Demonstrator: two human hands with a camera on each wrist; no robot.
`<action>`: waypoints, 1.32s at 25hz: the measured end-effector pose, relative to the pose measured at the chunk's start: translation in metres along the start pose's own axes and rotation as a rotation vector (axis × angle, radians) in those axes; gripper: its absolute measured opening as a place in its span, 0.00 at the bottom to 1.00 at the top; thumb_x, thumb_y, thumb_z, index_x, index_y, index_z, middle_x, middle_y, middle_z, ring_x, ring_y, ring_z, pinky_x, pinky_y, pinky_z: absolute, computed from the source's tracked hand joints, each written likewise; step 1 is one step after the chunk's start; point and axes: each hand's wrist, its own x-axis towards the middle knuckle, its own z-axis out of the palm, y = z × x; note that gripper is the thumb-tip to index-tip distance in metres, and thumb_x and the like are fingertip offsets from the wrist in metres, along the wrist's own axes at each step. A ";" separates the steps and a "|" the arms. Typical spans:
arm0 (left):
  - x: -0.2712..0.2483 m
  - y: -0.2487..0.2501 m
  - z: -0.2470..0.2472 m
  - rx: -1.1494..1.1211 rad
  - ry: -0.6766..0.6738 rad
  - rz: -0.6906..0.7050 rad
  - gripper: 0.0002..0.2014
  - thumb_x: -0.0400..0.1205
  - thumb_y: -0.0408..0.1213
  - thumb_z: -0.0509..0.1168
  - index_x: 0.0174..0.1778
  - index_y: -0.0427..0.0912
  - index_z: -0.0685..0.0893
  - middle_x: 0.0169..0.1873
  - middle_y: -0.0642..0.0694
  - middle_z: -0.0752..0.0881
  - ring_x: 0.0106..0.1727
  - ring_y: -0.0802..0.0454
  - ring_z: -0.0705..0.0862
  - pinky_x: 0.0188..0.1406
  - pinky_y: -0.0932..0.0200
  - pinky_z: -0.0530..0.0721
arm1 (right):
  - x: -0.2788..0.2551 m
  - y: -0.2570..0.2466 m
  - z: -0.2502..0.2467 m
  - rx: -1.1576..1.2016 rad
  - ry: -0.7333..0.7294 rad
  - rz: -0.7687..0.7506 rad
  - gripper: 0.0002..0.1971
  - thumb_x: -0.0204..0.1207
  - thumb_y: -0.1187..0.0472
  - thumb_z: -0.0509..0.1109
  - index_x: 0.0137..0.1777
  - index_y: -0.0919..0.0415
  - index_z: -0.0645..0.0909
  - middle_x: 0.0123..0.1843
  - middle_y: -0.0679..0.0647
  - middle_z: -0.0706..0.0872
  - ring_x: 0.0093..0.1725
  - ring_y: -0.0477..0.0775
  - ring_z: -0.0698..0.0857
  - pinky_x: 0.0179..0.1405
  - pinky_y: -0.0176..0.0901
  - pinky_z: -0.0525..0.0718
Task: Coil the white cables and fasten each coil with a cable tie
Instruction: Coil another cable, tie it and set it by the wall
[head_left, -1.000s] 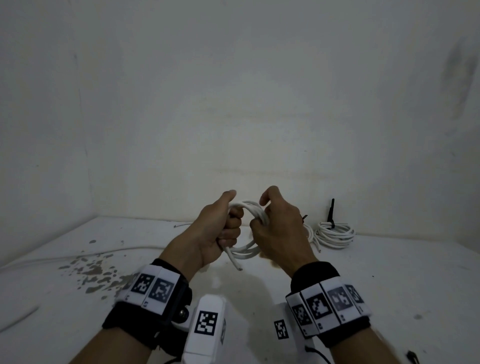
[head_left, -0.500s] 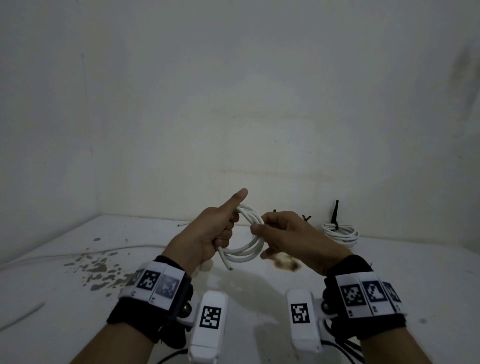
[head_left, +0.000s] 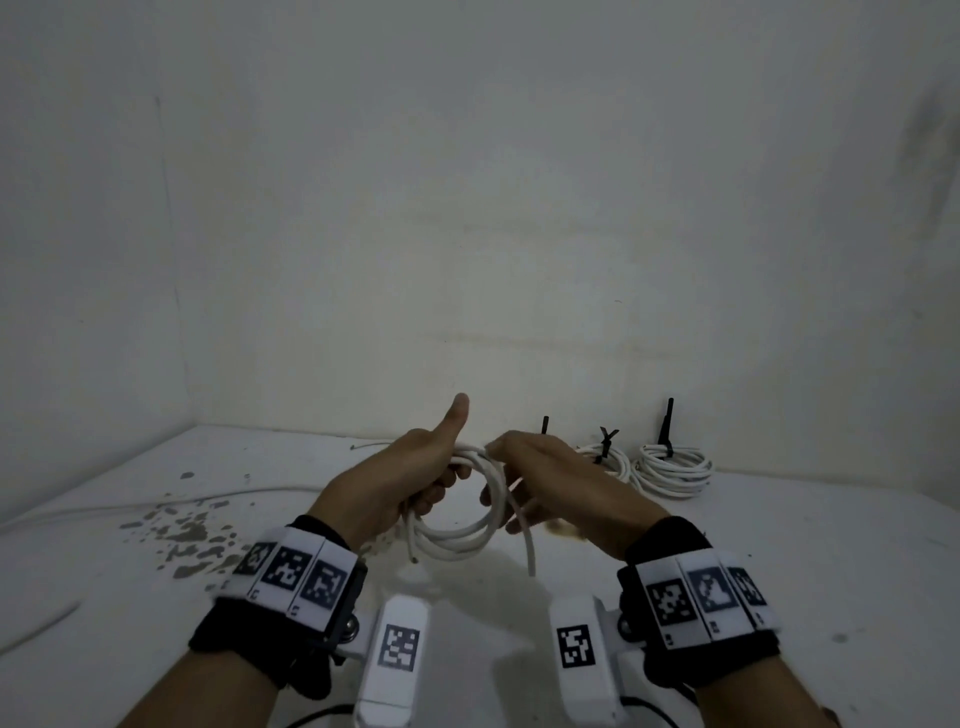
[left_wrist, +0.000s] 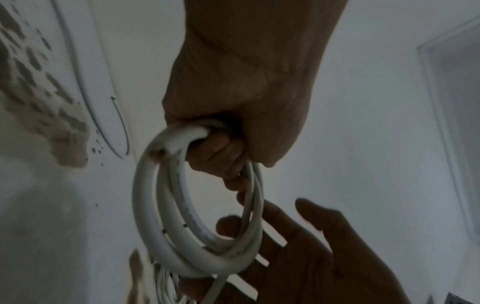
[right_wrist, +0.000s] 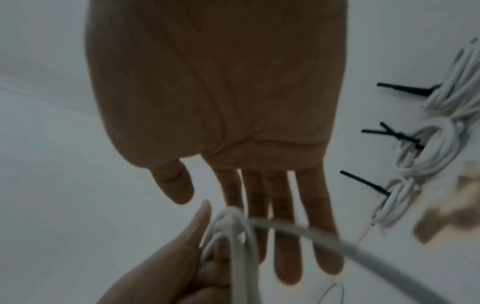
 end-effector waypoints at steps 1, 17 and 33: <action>0.000 0.000 0.001 -0.053 -0.042 -0.016 0.36 0.78 0.75 0.46 0.33 0.42 0.77 0.21 0.52 0.69 0.21 0.56 0.66 0.23 0.62 0.65 | 0.003 -0.001 0.003 -0.020 0.055 -0.024 0.15 0.86 0.49 0.61 0.54 0.58 0.84 0.44 0.59 0.89 0.40 0.56 0.89 0.44 0.48 0.90; -0.006 0.005 0.034 -0.638 -0.148 0.096 0.24 0.79 0.62 0.65 0.26 0.49 0.69 0.22 0.52 0.60 0.22 0.56 0.61 0.24 0.64 0.78 | 0.008 -0.015 -0.014 0.973 0.312 0.241 0.09 0.84 0.64 0.66 0.40 0.61 0.80 0.31 0.54 0.77 0.25 0.48 0.73 0.36 0.44 0.78; -0.006 0.007 0.018 -0.913 -0.318 -0.033 0.15 0.80 0.42 0.59 0.31 0.37 0.81 0.15 0.53 0.68 0.14 0.57 0.65 0.19 0.64 0.71 | 0.003 -0.017 -0.013 0.821 0.152 0.184 0.10 0.84 0.62 0.64 0.42 0.65 0.79 0.29 0.55 0.79 0.20 0.49 0.72 0.20 0.40 0.73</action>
